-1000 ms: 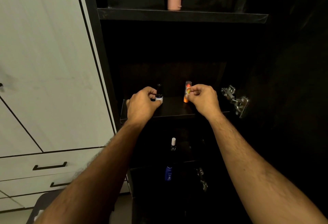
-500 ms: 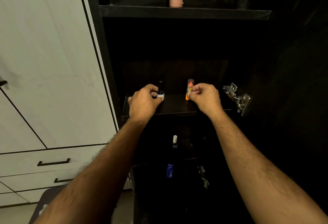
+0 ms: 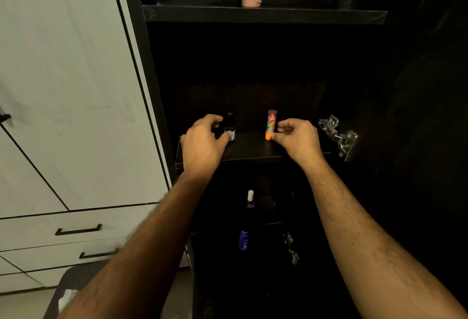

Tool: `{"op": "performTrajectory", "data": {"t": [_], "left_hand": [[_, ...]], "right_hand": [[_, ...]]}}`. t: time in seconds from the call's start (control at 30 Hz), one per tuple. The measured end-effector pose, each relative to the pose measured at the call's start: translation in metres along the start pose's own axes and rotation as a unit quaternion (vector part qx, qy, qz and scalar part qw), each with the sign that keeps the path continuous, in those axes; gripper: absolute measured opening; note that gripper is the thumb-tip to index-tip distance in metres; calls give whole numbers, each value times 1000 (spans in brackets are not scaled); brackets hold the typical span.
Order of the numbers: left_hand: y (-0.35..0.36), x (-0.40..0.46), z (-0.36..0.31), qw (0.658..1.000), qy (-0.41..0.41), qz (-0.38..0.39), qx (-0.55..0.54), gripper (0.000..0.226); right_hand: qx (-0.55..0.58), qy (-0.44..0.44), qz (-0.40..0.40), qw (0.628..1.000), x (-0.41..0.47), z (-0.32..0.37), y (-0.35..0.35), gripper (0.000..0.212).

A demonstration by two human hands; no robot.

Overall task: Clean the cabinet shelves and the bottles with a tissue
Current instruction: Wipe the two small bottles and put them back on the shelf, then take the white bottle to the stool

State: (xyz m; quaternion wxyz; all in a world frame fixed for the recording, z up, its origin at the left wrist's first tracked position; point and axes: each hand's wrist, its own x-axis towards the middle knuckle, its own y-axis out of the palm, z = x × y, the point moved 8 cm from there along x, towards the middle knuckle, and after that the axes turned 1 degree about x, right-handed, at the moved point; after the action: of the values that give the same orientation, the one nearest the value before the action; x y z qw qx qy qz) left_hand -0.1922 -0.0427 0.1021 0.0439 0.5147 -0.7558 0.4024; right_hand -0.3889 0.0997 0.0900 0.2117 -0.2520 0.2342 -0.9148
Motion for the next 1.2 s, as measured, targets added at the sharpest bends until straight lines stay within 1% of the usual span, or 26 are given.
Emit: {"op": "performTrajectory", "data": {"t": [0.07,0.13,0.2,0.3,0.4,0.5,0.57,0.67,0.83,1.0,1.13,1.2], "left_hand": [[-9,-14,-11,999,25,-26,-33,36],[-13,-30,-19,996,50,-38,-69,27],[-12,-47,-20,993,64,-33,-93,18],[-5,-70,-7,993,48,-6,-103,11],[9,-90,19,991,7,24,-131,9],[25,-106,49,990,-32,65,-125,13],[36,-113,65,987,-48,100,-116,16],[51,-120,85,983,-54,145,-99,21],[75,-130,115,979,-52,182,-82,26],[106,-128,135,977,-47,202,-58,28],[141,-115,149,972,-86,211,-59,27],[161,-108,154,968,-107,221,-54,27]], "right_hand": [[0,-14,-38,999,-8,3,-12,37],[20,-36,-82,996,-22,9,-24,30],[56,-53,-116,990,-38,12,-35,22],[100,-67,-139,983,-63,8,-41,11],[111,-53,-135,983,-85,-11,-36,6],[105,-5,-103,989,-100,-46,-18,3],[90,30,-60,994,-108,-69,-2,5],[73,70,3,995,-121,-98,25,6],[60,120,60,989,-134,-136,60,9],[8,127,114,985,-126,-158,85,7],[-17,108,157,982,-108,-165,108,6],[-22,96,168,981,-97,-167,121,10]]}}
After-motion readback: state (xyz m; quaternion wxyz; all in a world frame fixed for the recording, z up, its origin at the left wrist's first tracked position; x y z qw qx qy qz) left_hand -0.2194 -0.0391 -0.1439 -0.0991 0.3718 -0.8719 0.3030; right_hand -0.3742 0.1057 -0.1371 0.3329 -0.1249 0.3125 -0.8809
